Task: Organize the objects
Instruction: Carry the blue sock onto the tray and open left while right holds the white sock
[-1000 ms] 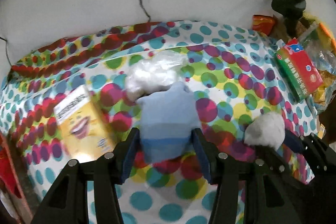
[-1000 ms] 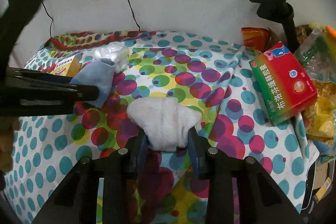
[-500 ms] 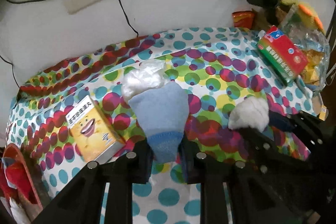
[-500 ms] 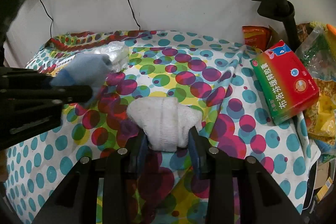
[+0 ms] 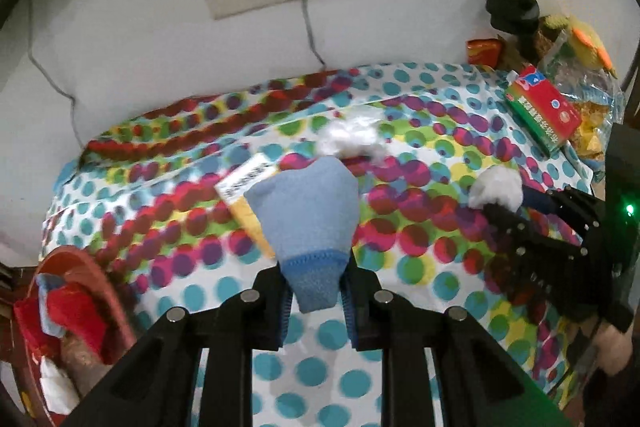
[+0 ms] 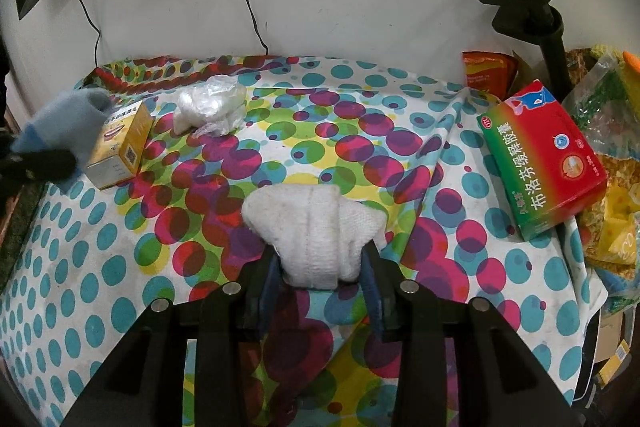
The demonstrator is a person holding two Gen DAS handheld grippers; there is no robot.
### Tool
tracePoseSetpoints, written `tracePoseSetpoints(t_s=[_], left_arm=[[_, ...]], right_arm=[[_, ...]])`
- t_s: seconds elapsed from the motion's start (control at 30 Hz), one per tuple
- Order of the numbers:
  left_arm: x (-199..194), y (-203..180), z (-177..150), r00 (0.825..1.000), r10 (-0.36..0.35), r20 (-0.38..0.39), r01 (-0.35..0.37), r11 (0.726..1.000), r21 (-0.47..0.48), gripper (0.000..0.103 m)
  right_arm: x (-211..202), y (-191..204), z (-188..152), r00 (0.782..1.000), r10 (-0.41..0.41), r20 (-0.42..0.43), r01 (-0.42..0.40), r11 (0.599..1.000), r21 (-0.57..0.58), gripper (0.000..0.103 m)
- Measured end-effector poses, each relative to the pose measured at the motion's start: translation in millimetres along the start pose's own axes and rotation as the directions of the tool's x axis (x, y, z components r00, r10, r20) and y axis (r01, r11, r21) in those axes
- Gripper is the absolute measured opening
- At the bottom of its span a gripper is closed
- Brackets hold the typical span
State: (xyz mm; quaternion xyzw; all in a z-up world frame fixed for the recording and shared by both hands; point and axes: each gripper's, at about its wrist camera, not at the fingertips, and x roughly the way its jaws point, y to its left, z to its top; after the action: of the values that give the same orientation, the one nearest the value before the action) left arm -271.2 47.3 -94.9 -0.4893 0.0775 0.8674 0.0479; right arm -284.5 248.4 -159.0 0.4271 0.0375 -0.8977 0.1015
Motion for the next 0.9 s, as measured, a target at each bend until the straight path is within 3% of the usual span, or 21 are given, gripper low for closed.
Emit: tracePoseSetpoints(t_s=[0.57,0.9], left_arm=[[-38.5,109.9,-47.6,0.993,0.119,-0.027,-0.121,0.987,-0.105,0.021],[-43.0,197.9,-84.6,0.98,0.177,-0.093,-0.194,0.951,-0.239,0.021]], right_arm=[[0.6,5.2,-0.1,0.999,-0.031,-0.006,0.031,0.999,-0.027,0.036],[1.5,8.4,-0.5,0.999,-0.053,-0.008,0.052,0.998,-0.044,0.036]])
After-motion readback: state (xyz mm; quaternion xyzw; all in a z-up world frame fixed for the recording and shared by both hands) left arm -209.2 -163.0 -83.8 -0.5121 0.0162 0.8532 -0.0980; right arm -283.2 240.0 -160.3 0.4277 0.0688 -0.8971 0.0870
